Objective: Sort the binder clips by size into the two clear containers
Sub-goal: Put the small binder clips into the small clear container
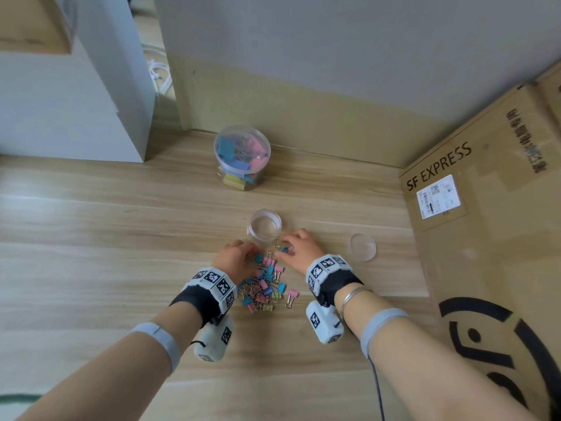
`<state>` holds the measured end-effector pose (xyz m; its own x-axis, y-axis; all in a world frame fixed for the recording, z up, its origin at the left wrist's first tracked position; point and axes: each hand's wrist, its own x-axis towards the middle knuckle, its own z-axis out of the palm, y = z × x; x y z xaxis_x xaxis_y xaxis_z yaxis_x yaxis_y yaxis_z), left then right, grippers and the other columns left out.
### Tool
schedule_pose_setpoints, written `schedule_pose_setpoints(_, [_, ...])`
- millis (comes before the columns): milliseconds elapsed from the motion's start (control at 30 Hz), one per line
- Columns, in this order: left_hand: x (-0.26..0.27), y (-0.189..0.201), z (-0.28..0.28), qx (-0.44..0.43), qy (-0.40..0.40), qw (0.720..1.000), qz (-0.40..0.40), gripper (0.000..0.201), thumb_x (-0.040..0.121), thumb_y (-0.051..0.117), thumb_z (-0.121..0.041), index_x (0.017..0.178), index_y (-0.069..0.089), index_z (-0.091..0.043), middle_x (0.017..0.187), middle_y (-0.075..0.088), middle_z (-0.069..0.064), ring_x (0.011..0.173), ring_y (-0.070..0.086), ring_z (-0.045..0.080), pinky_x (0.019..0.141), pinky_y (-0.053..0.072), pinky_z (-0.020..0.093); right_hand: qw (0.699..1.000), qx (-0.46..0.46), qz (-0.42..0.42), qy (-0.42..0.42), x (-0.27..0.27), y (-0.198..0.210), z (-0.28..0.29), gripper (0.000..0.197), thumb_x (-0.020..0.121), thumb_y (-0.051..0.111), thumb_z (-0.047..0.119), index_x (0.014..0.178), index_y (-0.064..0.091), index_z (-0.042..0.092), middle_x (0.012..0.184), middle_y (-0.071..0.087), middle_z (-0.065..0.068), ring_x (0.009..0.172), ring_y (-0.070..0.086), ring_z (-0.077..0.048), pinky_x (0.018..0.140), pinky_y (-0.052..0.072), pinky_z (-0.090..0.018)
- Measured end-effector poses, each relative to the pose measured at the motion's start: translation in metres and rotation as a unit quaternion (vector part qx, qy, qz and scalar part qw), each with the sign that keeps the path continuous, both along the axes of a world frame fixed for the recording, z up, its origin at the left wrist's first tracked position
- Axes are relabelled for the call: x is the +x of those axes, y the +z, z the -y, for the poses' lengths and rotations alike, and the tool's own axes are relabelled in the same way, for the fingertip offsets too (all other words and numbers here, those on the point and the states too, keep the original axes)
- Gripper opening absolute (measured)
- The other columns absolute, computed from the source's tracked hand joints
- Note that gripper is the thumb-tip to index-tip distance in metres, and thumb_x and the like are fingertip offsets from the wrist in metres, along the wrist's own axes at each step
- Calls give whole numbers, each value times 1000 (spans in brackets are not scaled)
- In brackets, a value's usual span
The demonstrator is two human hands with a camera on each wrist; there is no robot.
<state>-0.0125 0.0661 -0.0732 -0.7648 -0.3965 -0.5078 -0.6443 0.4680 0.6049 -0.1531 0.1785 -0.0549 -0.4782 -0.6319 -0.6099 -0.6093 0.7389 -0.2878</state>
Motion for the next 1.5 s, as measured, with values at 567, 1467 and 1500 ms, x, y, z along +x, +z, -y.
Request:
schedule_pose_setpoints(567, [5, -6, -9, -77, -85, 993, -19, 37, 88, 56, -18, 124, 54, -27, 124, 51, 4, 114, 49, 25, 100, 43, 34, 994, -103, -27, -35, 13, 7, -13, 8, 80, 64, 7, 85, 69, 11, 107, 61, -11, 80, 56, -20, 78, 49, -29])
schedule_pose_setpoints(1467, [16, 10, -6, -128, -197, 972, 31, 68, 79, 67, -33, 139, 36, -24, 138, 36, 4, 124, 36, 25, 107, 39, 36, 996, 9, -11, 93, 45, 9, -8, 75, 71, 78, 36, 136, 41, 29, 142, 33, 0, 128, 30, -26, 106, 33, -36])
schedule_pose_setpoints(1500, [16, 11, -6, -126, -197, 972, 32, 69, 79, 68, -34, 139, 36, -24, 138, 37, 4, 124, 36, 25, 107, 39, 36, 995, 6, -18, 95, 46, 7, -8, 72, 71, 77, 35, 134, 43, 28, 141, 33, 0, 127, 31, -27, 106, 34, -36])
